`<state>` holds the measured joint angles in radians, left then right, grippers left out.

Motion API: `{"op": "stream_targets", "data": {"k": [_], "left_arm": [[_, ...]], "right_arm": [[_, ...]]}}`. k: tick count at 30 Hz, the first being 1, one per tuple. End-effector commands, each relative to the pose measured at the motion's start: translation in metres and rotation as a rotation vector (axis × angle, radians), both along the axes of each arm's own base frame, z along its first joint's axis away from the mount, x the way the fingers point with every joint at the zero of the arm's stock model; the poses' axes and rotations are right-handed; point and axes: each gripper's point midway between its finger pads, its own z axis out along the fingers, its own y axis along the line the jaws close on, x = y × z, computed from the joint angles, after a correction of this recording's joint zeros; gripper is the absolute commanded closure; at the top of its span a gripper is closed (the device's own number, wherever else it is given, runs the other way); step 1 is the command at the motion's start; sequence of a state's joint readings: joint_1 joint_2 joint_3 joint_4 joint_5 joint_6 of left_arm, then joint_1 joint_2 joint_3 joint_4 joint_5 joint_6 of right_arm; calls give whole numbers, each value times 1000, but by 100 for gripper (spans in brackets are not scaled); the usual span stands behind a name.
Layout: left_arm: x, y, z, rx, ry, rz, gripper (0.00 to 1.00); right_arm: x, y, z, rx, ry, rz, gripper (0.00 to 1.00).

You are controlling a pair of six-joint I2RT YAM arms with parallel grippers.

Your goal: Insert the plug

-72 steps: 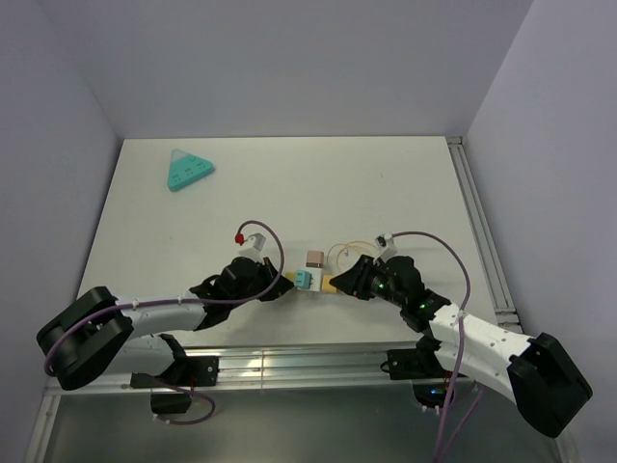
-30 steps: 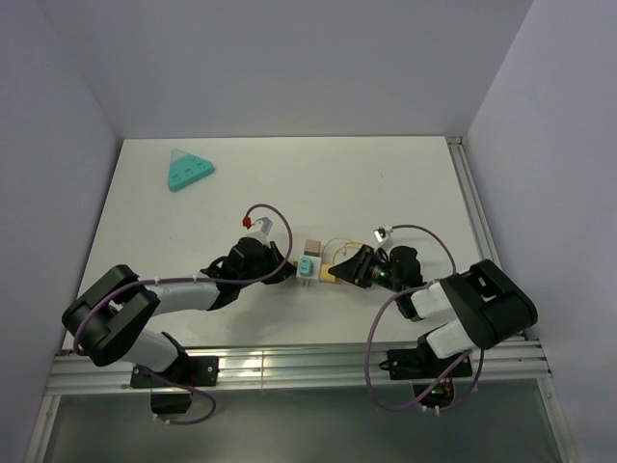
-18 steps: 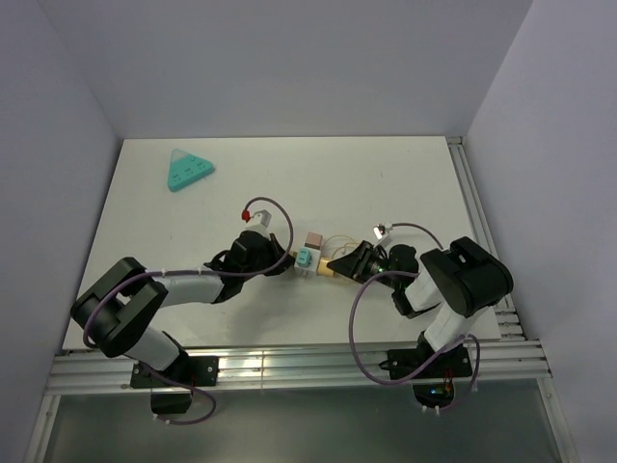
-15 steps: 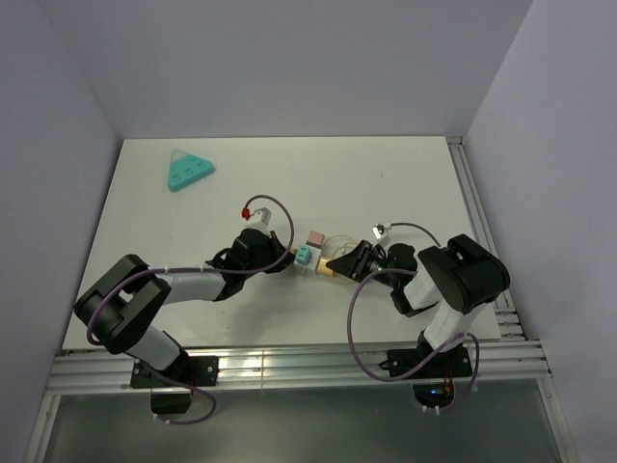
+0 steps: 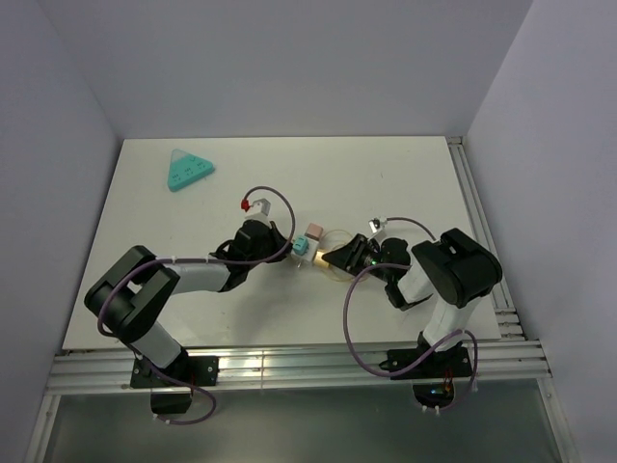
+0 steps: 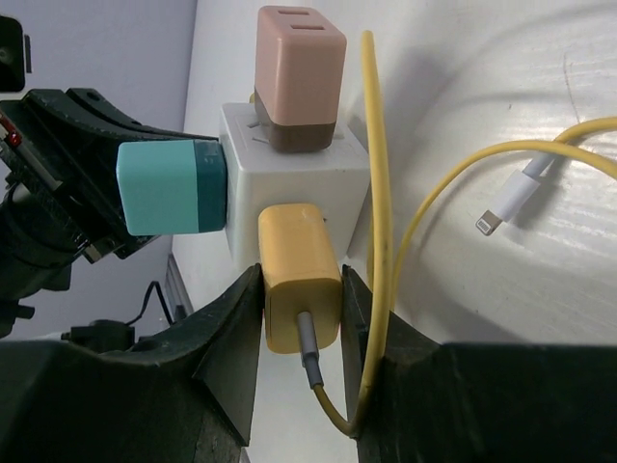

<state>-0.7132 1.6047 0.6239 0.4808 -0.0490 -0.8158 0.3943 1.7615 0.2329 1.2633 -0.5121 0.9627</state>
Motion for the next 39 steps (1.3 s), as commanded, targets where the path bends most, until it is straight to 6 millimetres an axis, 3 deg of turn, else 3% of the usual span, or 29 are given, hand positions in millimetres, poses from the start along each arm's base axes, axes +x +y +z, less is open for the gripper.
{"op": "stream_targets", "data": {"k": [1,10,11,13,17,22,30,39], "left_arm": [[-85,-63,-4,-131,192,-398,100],[-113,-77,-7,-262,308,-511,100],[-116,-77,-8,-271,318,-522,100],[-121,-77,-10,-288,332,-529,100],[-128,-77,-10,-284,327,-523,100],[-147,-91,-9,-287,339,-559,100],[-178,-110,-21,-313,408,-630,100],[-194,-111,-22,-334,431,-654,100]], "right_arm": [[-14,33,-23,-99,26,118,100],[-12,55,-11,49,65,139,100],[-14,56,-17,61,86,142,100],[-14,59,-8,110,65,145,100],[-12,57,-20,67,96,126,100],[-9,64,-7,66,54,113,100],[-7,88,-11,7,42,197,100],[-6,94,-1,10,30,227,100]]}}
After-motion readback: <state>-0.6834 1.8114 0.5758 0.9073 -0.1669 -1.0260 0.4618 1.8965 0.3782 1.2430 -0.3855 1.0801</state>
